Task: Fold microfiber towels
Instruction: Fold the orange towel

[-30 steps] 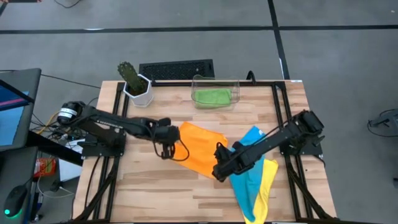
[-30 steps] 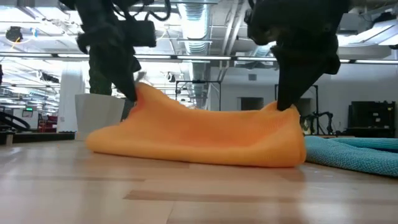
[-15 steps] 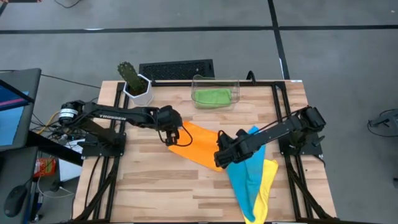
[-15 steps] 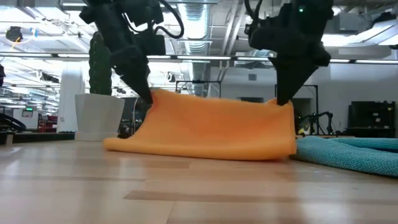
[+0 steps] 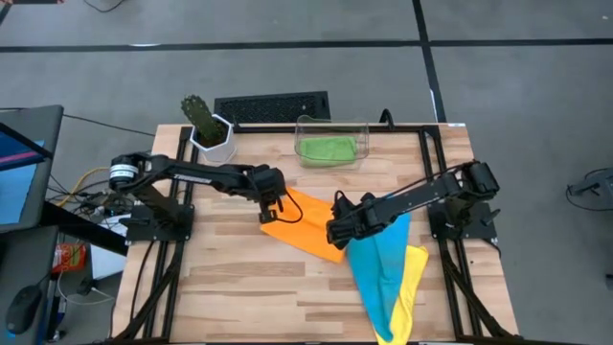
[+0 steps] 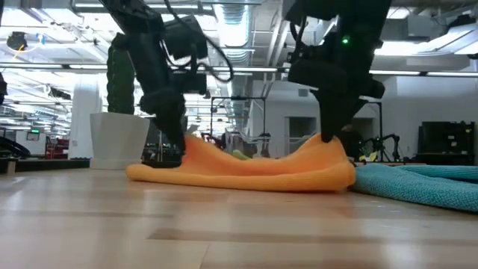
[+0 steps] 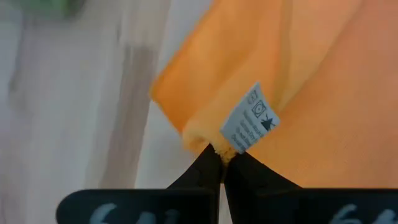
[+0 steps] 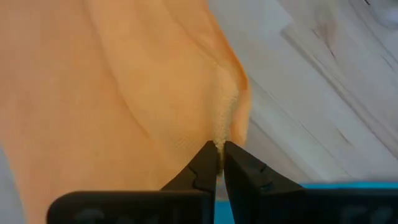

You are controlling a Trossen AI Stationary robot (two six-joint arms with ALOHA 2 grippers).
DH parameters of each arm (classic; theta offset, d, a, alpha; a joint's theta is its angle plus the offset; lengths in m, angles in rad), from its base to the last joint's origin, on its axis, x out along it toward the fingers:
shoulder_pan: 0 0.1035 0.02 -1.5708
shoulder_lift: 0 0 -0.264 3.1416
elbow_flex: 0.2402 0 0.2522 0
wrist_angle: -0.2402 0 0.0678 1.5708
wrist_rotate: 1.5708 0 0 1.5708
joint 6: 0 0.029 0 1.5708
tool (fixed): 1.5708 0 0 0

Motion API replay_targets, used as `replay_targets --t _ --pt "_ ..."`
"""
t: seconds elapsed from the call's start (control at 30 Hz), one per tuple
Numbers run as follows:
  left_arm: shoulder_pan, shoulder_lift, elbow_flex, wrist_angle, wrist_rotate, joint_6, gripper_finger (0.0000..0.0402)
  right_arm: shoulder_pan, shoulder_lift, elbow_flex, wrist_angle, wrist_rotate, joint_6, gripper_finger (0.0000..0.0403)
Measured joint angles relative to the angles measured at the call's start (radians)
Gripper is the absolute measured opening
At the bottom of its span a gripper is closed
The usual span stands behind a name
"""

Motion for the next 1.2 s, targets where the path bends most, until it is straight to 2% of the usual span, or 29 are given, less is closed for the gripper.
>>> replay_targets --t 0.27,0.57,0.7,0.8,0.97,1.2 --pt "0.001 -0.018 0.020 -0.107 -0.034 -0.008 0.0000 -0.032 0.000 0.000 -0.001 0.026 -0.040 0.0052" --pt "0.001 -0.006 0.024 -0.087 -0.027 -0.019 0.0001 -0.033 0.032 0.002 0.024 -0.014 -0.068 0.0052" --pt "0.001 -0.006 0.025 -0.064 -0.056 -0.019 0.0014 -0.037 0.032 0.002 0.019 -0.013 -0.063 0.0056" --pt "0.001 -0.006 0.024 -0.063 -0.057 -0.015 0.0039 -0.046 0.032 0.000 -0.006 -0.022 -0.045 0.0074" --pt "0.001 -0.006 0.025 -0.035 -0.052 0.031 0.0109 -0.052 0.032 0.000 -0.052 -0.027 -0.039 0.0130" --pt "0.022 -0.007 0.025 -0.063 -0.123 0.017 0.0203 -0.051 0.016 0.001 -0.125 -0.023 -0.008 0.0199"
